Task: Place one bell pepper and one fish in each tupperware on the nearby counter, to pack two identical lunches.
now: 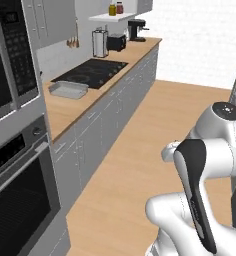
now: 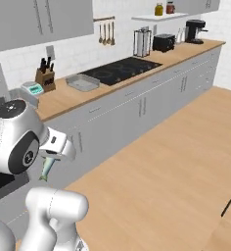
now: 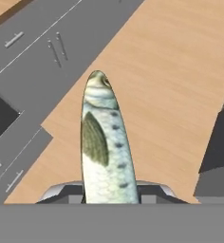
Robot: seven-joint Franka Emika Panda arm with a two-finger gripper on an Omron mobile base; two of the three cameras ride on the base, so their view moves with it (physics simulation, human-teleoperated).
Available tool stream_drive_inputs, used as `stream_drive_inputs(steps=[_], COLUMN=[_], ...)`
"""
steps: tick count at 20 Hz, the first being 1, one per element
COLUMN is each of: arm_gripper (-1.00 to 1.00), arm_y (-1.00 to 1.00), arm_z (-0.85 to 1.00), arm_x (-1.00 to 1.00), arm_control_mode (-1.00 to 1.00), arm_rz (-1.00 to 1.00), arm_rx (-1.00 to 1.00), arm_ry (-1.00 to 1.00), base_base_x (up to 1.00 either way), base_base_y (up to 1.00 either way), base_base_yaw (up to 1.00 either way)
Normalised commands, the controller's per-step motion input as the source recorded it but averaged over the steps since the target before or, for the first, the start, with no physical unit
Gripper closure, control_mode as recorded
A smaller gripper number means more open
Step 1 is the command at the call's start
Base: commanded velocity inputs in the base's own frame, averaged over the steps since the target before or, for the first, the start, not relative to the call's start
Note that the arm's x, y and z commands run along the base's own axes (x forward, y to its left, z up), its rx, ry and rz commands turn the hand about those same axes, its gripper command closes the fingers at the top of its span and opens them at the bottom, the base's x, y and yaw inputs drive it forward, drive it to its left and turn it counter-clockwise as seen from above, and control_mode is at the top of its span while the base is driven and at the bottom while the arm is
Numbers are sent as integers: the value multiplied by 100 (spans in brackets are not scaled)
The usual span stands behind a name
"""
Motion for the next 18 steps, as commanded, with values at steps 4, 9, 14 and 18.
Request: stream_drive_inputs(steps=[4,9,14,18], arm_gripper=[100,100,100,100], arm_y=[0,0,0,0], arm_z=[0,0,0,0], arm_x=[0,0,0,0], arm_control_mode=[100,100,100,100], arm_rz=[0,0,0,0], arm_rx=[0,0,0,0], arm_ry=[0,0,0,0], base_base_x=[100,100,100,100], base_base_y=[0,0,2,1], base_base_yaw=[5,9,18,31])
